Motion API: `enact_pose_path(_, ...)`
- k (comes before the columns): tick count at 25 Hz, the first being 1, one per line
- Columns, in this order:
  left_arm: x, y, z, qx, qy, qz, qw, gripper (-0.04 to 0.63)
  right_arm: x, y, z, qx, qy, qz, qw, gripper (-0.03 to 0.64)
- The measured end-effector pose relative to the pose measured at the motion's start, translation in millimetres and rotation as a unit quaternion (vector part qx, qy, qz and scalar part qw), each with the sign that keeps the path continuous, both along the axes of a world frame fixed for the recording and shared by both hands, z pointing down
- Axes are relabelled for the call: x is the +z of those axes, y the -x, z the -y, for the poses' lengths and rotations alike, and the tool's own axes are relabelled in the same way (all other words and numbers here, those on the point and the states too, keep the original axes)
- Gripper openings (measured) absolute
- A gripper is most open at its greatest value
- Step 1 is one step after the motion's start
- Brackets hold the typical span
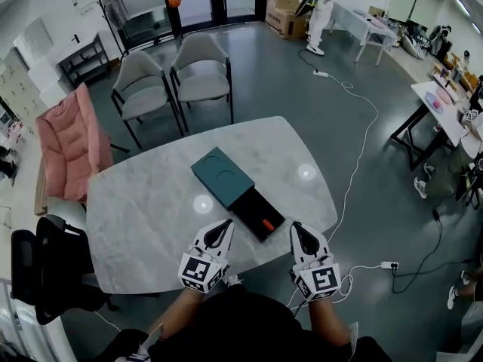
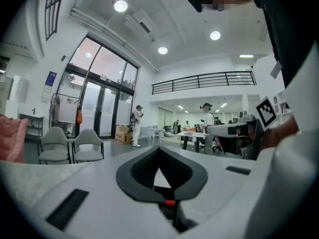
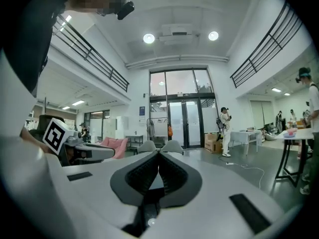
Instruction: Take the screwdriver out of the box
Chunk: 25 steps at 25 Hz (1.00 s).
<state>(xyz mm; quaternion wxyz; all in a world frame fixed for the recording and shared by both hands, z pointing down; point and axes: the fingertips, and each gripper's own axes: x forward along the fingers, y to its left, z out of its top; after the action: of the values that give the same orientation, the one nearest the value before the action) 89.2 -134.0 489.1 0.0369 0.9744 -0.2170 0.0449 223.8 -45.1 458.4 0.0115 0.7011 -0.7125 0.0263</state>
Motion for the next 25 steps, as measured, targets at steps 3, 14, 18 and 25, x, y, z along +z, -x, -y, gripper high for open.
enact_pose_path(3, 1.7, 4.3, 21.6, -0.003, -0.007, 0.004, 1.0, 0.005, -0.3, 5.7, 24.8, -0.004, 0.012, -0.014, 1.0, 0.023)
enact_pose_path(14, 7.9, 39.6, 76.1, -0.03, -0.013, -0.001, 0.9995, 0.005, 45.1, 28.7, 85.6, -0.055, 0.117, -0.057, 0.99, 0.023)
enact_pose_path(18, 21.8, 52.8, 88.5, -0.049, 0.0, 0.002, 0.9988, 0.005, 61.0, 32.2, 100.8, -0.069, 0.135, -0.033, 0.988, 0.023)
enact_pose_path(25, 25.2, 57.0, 98.5, -0.086, 0.003, 0.011, 0.9962, 0.005, 57.0, 10.9, 125.5, -0.074, 0.111, -0.007, 0.991, 0.023)
